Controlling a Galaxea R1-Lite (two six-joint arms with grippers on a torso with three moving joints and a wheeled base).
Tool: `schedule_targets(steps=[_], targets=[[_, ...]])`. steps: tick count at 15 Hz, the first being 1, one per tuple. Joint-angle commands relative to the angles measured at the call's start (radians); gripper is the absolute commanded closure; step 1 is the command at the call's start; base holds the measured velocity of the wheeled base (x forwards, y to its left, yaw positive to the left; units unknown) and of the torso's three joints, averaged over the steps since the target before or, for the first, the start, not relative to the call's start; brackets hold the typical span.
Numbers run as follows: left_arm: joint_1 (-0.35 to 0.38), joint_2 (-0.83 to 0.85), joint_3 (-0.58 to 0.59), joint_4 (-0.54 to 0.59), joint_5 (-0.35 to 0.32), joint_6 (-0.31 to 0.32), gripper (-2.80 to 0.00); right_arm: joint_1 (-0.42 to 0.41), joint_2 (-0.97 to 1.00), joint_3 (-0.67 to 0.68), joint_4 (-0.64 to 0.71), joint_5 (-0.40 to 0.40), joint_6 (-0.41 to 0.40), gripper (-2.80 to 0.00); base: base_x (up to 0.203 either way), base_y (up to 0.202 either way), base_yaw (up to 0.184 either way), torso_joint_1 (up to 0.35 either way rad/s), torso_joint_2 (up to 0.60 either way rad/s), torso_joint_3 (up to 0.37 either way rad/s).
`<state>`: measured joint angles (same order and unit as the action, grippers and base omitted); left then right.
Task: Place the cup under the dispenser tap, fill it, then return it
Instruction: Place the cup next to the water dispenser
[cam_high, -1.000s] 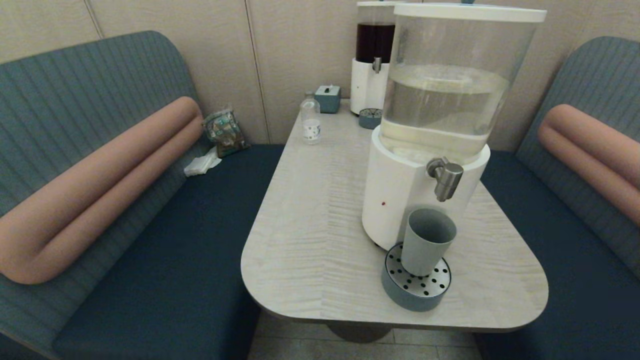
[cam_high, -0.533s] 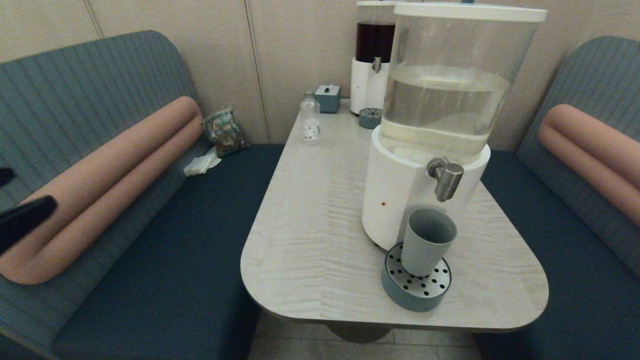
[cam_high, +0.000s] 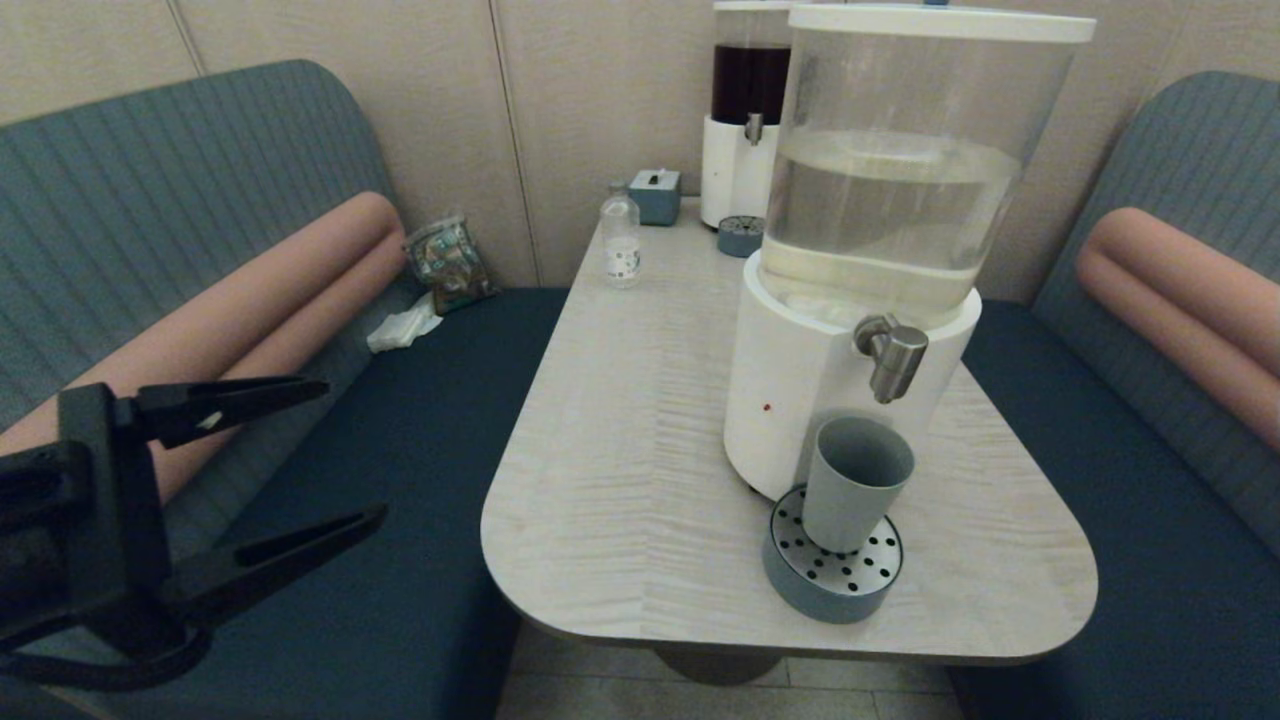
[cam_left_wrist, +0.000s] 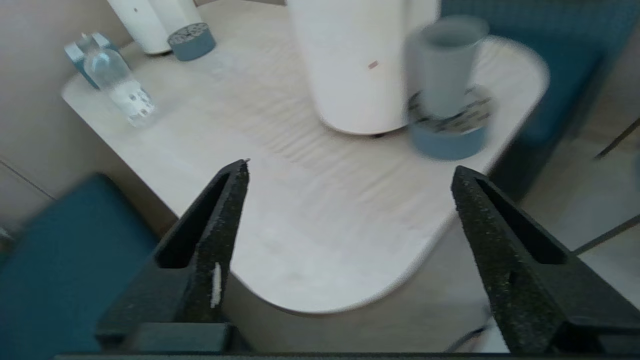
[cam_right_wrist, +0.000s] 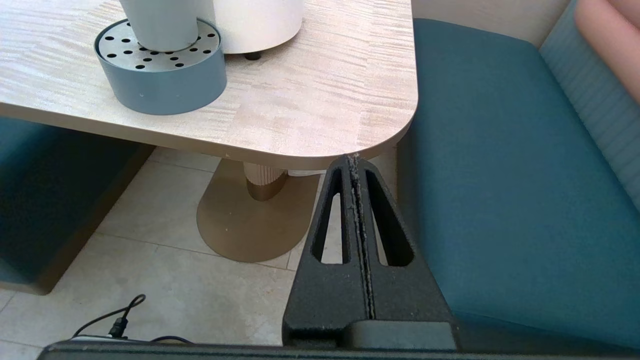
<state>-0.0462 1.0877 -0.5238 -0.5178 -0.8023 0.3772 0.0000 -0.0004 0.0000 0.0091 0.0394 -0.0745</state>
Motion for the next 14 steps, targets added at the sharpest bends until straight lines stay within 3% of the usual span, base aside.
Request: schedule_targets(steps=[1, 4, 5, 8, 14], targets=[[0.0, 0.174, 0.003, -0.093, -0.007, 0.044, -2.8, 0.0, -0.001, 0.0, 0.0, 0.001, -0.001, 0.0, 0.0, 0.0, 0.0, 0.0, 0.0, 0.0], [-0.046, 0.363, -0.002, -0.285, -0.03, 0.076, -2.8, 0.0, -0.001, 0.0, 0.0, 0.001, -0.001, 0.0, 0.0, 0.0, 0.0, 0.0, 0.0, 0.0], [-0.118, 0.392, -0.004, -0.314, -0.035, 0.039, -2.8, 0.002, -0.001, 0.0, 0.0, 0.001, -0.001, 0.0, 0.0, 0.0, 0.0, 0.0, 0.0, 0.0], [-0.303, 0.47, -0.021, -0.389, -0.033, -0.153, -2.8, 0.0, -0.001, 0.0, 0.0, 0.001, -0.001, 0.0, 0.0, 0.0, 0.0, 0.0, 0.0, 0.0], [-0.372, 0.828, -0.131, -0.717, -0.031, -0.209, -2.8, 0.002, -0.001, 0.0, 0.0, 0.001, -0.001, 0.0, 0.0, 0.0, 0.0, 0.0, 0.0, 0.0]])
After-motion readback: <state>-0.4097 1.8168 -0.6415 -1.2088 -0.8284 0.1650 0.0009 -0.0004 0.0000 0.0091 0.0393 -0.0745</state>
